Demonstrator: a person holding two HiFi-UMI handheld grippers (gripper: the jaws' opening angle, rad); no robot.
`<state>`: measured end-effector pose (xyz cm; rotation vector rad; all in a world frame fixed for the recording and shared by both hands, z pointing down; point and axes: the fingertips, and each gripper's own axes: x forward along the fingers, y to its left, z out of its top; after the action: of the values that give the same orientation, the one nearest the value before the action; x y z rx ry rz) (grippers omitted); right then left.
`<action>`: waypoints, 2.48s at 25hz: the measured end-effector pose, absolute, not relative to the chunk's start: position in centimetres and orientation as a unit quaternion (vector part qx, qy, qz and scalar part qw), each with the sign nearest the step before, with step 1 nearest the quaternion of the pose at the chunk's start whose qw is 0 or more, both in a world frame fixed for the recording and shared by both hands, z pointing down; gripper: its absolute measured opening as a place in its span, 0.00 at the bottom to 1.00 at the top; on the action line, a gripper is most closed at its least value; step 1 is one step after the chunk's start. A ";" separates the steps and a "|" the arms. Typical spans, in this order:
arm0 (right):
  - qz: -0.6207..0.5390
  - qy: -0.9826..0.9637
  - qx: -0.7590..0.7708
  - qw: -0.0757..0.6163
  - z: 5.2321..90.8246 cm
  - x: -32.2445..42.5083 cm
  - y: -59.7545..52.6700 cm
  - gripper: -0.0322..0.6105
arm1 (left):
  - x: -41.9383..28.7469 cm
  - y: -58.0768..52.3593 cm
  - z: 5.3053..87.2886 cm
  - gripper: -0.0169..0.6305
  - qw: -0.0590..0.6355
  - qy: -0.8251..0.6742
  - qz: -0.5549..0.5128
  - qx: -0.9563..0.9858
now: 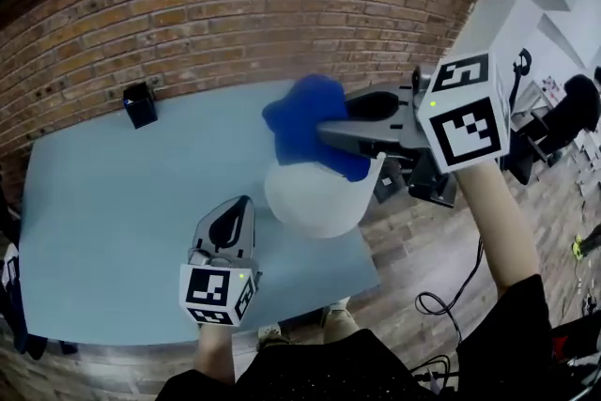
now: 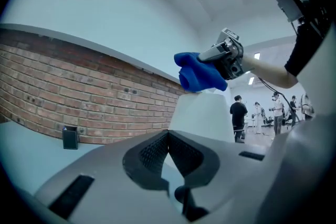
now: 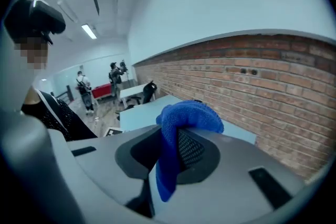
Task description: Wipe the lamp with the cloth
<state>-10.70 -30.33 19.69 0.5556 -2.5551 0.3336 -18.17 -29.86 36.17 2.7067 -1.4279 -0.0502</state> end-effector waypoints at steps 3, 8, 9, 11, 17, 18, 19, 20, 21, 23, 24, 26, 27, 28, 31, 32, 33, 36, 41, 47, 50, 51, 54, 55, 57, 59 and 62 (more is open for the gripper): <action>0.099 -0.917 0.285 0.263 22.0 -10.3 -28.6 0.15 | -17.8 -29.4 36.5 0.04 0.038 -0.452 -0.018 0.891; 0.078 -0.898 0.362 0.239 26.1 -9.9 -25.7 0.15 | -17.4 -27.7 36.7 0.04 0.034 -0.431 -0.006 0.902; 0.081 -0.897 0.371 0.226 26.8 -9.8 -25.3 0.15 | -17.5 -27.3 36.7 0.04 0.033 -0.428 -0.004 0.903; 0.092 -0.899 0.380 0.199 28.2 -9.7 -24.8 0.15 | -18.1 -26.7 36.5 0.04 0.032 -0.428 -0.002 0.903; 0.131 -0.903 0.376 0.163 33.8 -9.4 -23.5 0.15 | -18.9 -24.6 37.6 0.04 0.041 -0.435 0.011 0.899; 0.143 -0.903 0.373 0.155 34.8 -9.3 -23.3 0.15 | -18.9 -24.5 37.9 0.04 0.041 -0.436 0.014 0.899; 0.158 -0.904 0.369 0.147 35.9 -9.3 -23.1 0.15 | -18.9 -24.4 38.2 0.04 0.041 -0.438 0.016 0.898; 0.175 -0.904 0.364 0.142 37.1 -9.5 -22.9 0.15 | -19.0 -24.4 38.4 0.04 0.042 -0.440 0.017 0.897; 0.192 -0.904 0.357 0.138 38.5 -9.7 -22.5 0.15 | -19.1 -24.3 38.5 0.04 0.042 -0.443 0.018 0.895; 0.215 -0.905 0.342 0.134 41.2 -10.3 -21.8 0.15 | -19.6 -24.1 38.8 0.04 0.043 -0.452 0.020 0.891; 0.219 -0.907 0.335 0.132 42.3 -10.6 -21.5 0.15 | -19.8 -24.0 38.9 0.04 0.044 -0.456 0.021 0.889; 0.222 -0.912 0.323 0.120 44.3 -11.3 -21.0 0.15 | -19.9 -24.0 39.3 0.04 0.047 -0.456 0.021 0.888; 0.224 -0.914 0.319 0.111 45.2 -11.6 -20.8 0.15 | -19.8 -24.1 39.8 0.04 0.047 -0.454 0.021 0.890; 0.227 -0.915 0.315 0.104 46.1 -12.0 -20.7 0.15 | -19.6 -24.1 40.4 0.04 0.046 -0.450 0.024 0.891; 0.209 -0.915 0.329 0.104 49.3 -12.4 -21.0 0.15 | -19.0 -24.3 42.8 0.04 0.040 -0.445 0.049 0.893; 0.191 -0.913 0.342 0.112 50.3 -12.1 -21.4 0.15 | -18.7 -24.3 43.4 0.04 0.041 -0.444 0.057 0.893; 0.170 -0.910 0.357 0.121 51.1 -11.7 -22.0 0.15 | -18.5 -24.2 43.9 0.04 0.042 -0.442 0.063 0.894; 0.069 -0.893 0.420 0.146 52.2 -9.9 -24.6 0.15 | -18.3 -24.1 44.8 0.04 0.050 -0.434 0.072 0.896; -0.108 -0.845 0.501 0.153 50.4 -7.2 -28.2 0.15 | -18.3 -23.8 45.7 0.04 0.060 -0.427 0.084 0.899; -0.133 -0.820 0.528 0.176 52.3 -7.3 -30.7 0.15 | -18.3 -23.6 45.5 0.04 0.057 -0.421 0.087 0.901; -0.077 -0.814 0.545 0.188 54.5 -6.4 -31.9 0.15 | -18.4 -23.0 45.5 0.04 0.062 -0.420 0.086 0.901; -0.059 -0.814 0.544 0.193 55.2 -6.1 -32.1 0.15 | -18.4 -22.8 45.6 0.04 0.063 -0.419 0.086 0.902; 0.008 -0.824 0.528 0.206 57.4 -6.3 -32.5 0.15 | -18.7 -22.5 46.2 0.04 0.068 -0.421 0.087 0.901; 0.036 -0.828 0.521 0.205 58.1 -6.5 -32.5 0.15 | -18.8 -22.5 46.4 0.04 0.070 -0.421 0.087 0.900; 0.078 -0.835 0.506 0.200 58.9 -6.5 -32.1 0.15 | -18.6 -22.5 46.8 0.04 0.072 -0.420 0.090 0.900; 0.090 -0.846 0.483 0.209 59.2 -6.5 -30.8 0.15 | -17.9 -22.5 46.9 0.04 0.070 -0.414 0.092 0.903; 0.104 -0.867 0.435 0.220 59.5 -5.9 -27.6 0.15 | -16.4 -22.4 47.1 0.04 0.069 -0.402 0.094 0.908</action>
<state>-5.93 -27.58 59.48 1.2025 -2.3985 0.2874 -16.35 -22.35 47.09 2.7336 -1.2097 0.2826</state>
